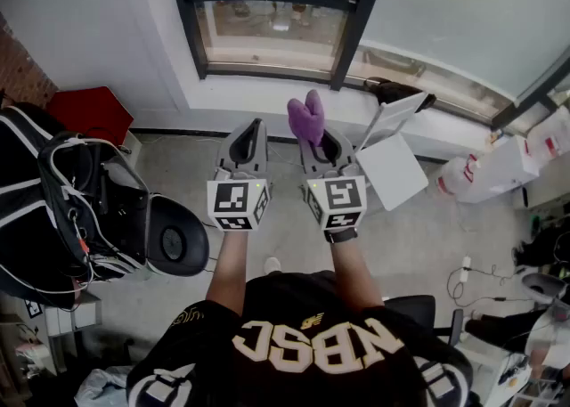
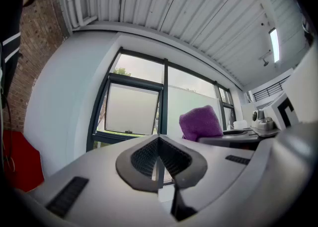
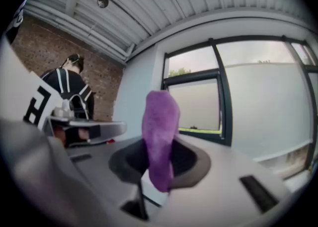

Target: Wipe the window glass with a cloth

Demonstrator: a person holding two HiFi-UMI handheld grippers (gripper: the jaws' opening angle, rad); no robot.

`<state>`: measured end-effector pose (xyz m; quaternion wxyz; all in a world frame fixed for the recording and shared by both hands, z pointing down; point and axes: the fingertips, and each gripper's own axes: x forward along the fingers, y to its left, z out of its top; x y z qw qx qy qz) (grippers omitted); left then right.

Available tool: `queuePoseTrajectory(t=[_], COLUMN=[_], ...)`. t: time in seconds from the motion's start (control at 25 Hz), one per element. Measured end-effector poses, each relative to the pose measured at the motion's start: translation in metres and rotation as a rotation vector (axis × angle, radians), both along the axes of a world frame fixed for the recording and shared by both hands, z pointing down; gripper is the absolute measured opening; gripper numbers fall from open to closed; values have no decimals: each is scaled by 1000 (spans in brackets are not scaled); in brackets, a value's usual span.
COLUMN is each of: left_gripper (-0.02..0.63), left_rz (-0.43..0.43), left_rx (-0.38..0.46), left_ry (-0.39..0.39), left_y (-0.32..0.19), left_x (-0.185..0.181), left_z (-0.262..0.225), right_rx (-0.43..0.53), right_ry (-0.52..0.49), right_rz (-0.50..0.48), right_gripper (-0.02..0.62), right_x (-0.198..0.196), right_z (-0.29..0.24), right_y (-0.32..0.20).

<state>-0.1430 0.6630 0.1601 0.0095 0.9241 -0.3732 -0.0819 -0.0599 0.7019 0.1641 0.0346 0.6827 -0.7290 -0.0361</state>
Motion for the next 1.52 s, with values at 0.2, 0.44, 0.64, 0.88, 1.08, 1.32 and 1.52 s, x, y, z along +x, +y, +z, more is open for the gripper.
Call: queuePoseTrajectory(t=[0.2,0.44,0.64,0.88,1.08,1.32,1.52], left_gripper=[23,23,23,23,23,23,23], left_rz=[-3,-17,-56,-66,-56,-71,-119], left_rx=[-15,-38,-77,-109,-81,-77,-95], left_ry=[13,20,38,24,-7,13,-35], left_y=[-18,-25,-35,-62,-105,-168,-210], left_x=[-15,-24,-37,-17,23,85,96], left_z=[3,11,24,40,38,27,43], right_rx=[-10,-14,-32,-57,-14,52,-6], right_ry=[1,-10,-11,-36,-79,-118,-175], right_rz=[-2,-31,-81,-122,-142,-146,-155], right_gripper=[87,87,87,87,87,87,87], right_x=[-14,-23,-36,-23,12,80,105], right_z=[4,5,15,32,31,14,44], right_y=[-16,-31,-40,-67,-112,-167,-218])
